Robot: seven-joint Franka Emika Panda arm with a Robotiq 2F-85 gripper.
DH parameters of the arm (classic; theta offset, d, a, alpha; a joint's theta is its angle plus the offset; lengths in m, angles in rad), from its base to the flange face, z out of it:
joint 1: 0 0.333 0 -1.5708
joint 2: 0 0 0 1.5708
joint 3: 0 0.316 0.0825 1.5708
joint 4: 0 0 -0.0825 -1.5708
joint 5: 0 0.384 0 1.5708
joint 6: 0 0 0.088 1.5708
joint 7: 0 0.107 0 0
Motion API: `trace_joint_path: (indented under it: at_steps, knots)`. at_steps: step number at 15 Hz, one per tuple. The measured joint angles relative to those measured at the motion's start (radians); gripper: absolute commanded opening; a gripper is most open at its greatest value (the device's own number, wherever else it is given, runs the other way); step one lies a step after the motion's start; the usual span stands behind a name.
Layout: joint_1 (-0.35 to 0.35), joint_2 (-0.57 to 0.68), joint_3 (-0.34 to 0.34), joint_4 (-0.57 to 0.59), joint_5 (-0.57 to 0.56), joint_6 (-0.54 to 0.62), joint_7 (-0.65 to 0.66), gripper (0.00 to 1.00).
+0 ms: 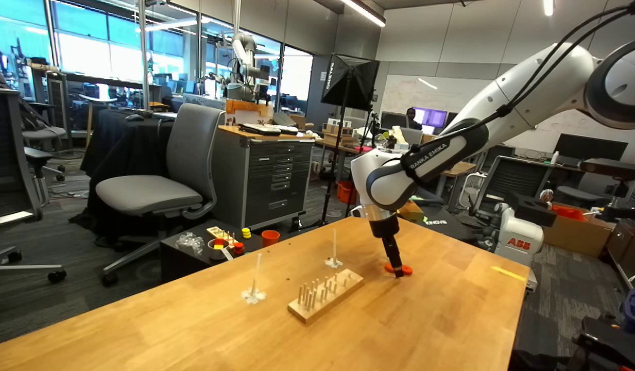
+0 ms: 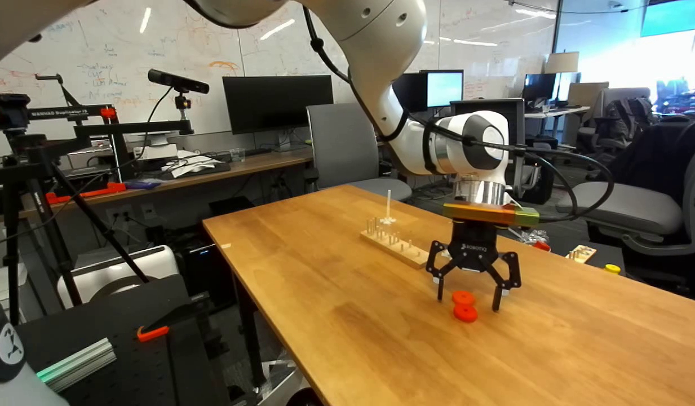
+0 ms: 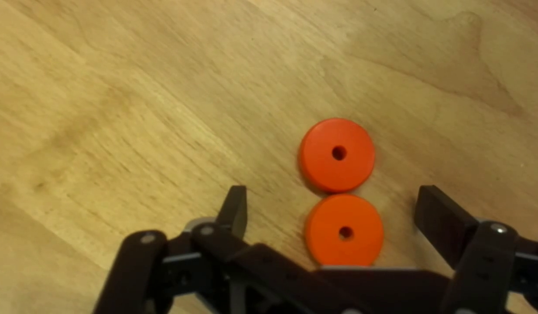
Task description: Pick the orange ring and put it on the object on the table
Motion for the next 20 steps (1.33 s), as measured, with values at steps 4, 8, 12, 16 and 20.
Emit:
trace_joint_path:
  at_steps: [4,8,12,16,20]
  knots:
    - [0.0,-0.01,0.0,-0.02,-0.003,0.021,0.003,1.0]
    - [0.003,-0.03,0.0,-0.06,-0.004,0.056,0.013,0.73]
    - [0.013,-0.06,0.0,-0.106,-0.007,0.085,0.025,0.41]
    - [0.02,-0.09,0.001,-0.153,-0.007,0.111,0.029,0.12]
    - [0.02,-0.107,0.001,-0.185,-0.007,0.13,0.033,0.02]
